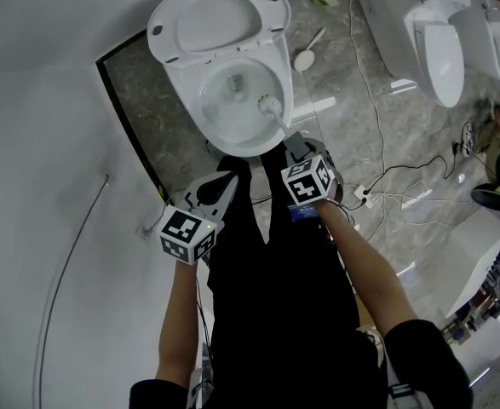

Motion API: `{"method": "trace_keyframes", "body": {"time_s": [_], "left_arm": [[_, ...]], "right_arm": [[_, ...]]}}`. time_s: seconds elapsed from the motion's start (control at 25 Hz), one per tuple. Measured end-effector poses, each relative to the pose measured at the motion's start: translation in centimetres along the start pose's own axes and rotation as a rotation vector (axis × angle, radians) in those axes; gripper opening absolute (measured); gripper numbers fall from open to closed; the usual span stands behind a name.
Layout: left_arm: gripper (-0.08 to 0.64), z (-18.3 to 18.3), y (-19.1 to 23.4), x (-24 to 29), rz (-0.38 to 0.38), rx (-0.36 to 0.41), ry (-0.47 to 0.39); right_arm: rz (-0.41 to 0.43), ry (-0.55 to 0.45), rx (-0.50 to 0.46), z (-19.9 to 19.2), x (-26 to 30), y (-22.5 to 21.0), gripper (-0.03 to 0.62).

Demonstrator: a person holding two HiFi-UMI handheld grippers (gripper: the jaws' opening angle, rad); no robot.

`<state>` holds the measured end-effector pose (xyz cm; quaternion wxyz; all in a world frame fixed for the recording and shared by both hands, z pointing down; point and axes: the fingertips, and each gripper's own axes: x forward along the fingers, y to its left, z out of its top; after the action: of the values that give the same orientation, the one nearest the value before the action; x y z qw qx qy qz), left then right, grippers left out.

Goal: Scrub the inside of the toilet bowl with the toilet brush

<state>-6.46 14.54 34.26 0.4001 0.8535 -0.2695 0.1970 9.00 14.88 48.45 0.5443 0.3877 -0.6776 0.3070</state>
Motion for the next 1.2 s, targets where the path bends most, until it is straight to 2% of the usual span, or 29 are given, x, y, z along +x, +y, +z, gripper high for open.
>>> {"method": "trace_keyframes", "body": {"time_s": [0.24,0.44,0.72,0.92,1.08,1.2], "left_arm": [[0.011,-2.1,0.5,2.4,-0.003,-0.029,0.027],[0.011,-3.0,0.4,4.3,-0.028,-0.038,0.057],[0.011,-4.6,0.8,5.9,-0.032,-0.054,0.079],[0.011,-6.0,1.1,6.7,-0.034,-0.064,0.093],[0.011,-6.3,1.5,7.2,-0.042,-0.088,0.074],[0.011,-6.6,2.0,7.4,-0.021,-0.107,0.057]], "right_arm": [[-0.046,0.053,-0.112,-1.2,3.3,-0.2,0.155],[-0.092,0.047,-0.214,-1.4,5.2,-1.2,0.155],[-0.199,0.046,-0.421,-1.1,7.3,-1.3,0.156],[-0.233,0.035,-0.468,-0.6,8.6,-1.4,0.156],[-0.245,0.02,-0.459,-0.1,9.3,-2.2,0.156],[-0.262,0.014,-0.497,0.5,10.1,-2.6,0.156]]}}
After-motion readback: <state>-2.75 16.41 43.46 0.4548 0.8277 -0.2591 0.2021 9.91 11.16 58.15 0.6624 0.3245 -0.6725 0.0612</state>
